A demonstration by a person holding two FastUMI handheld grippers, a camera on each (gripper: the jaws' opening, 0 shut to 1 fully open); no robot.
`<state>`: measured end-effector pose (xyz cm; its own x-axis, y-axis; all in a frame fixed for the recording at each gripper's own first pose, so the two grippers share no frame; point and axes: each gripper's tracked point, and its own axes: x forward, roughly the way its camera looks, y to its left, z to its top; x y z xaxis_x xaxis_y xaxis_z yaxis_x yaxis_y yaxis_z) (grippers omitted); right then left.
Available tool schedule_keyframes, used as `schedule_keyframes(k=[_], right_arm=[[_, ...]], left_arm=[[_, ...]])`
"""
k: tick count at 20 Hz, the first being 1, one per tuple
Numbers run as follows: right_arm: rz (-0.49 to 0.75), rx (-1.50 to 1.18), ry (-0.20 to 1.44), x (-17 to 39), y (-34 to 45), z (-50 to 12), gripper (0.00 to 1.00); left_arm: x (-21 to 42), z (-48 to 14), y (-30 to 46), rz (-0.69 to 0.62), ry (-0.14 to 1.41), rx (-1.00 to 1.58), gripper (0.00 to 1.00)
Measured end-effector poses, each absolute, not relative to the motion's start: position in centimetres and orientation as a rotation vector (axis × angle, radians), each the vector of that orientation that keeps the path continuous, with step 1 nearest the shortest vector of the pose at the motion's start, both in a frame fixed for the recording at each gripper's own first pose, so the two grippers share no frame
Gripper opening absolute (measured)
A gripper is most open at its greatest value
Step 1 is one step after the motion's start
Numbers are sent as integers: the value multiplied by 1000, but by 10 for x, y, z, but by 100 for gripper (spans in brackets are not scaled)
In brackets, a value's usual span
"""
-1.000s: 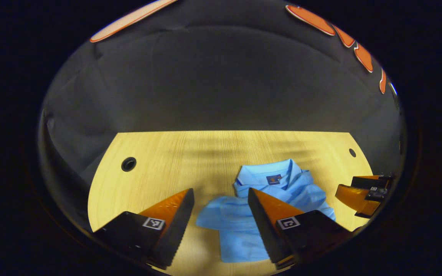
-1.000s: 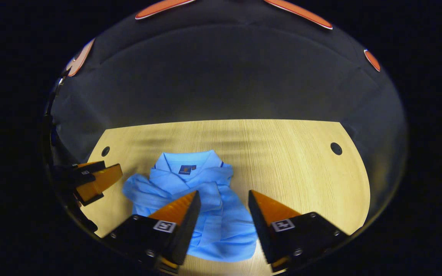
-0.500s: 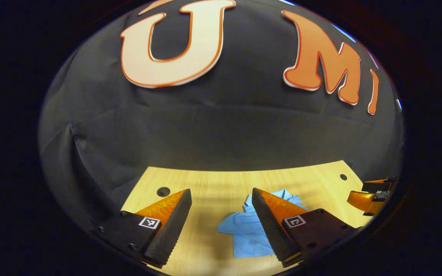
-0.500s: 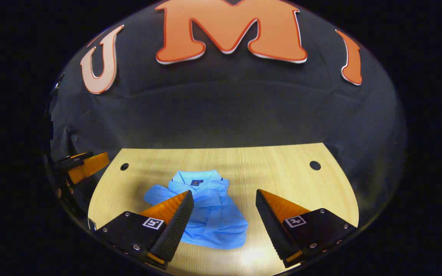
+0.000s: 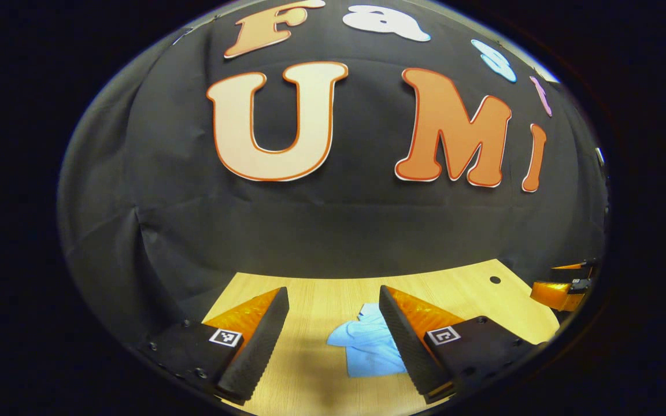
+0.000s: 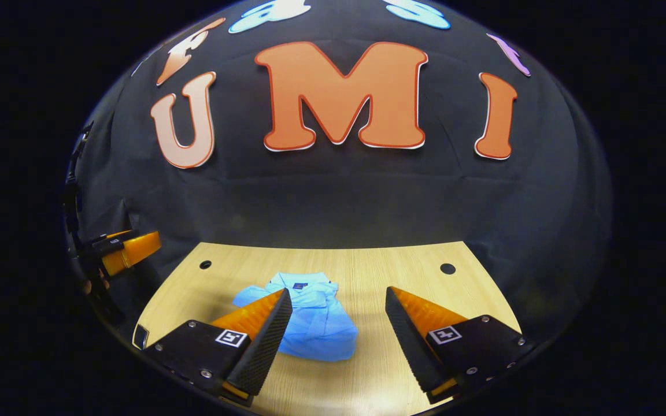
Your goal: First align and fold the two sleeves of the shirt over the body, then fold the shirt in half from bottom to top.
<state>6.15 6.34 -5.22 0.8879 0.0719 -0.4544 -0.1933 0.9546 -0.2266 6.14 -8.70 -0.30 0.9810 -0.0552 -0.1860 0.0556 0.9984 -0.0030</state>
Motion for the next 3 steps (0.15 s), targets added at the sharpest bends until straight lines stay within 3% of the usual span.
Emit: schedule_keyframes(k=[3], right_arm=[[150,-271,448,41,51,-47,98]], left_arm=[[38,7,-96,-88,131,-16,99]])
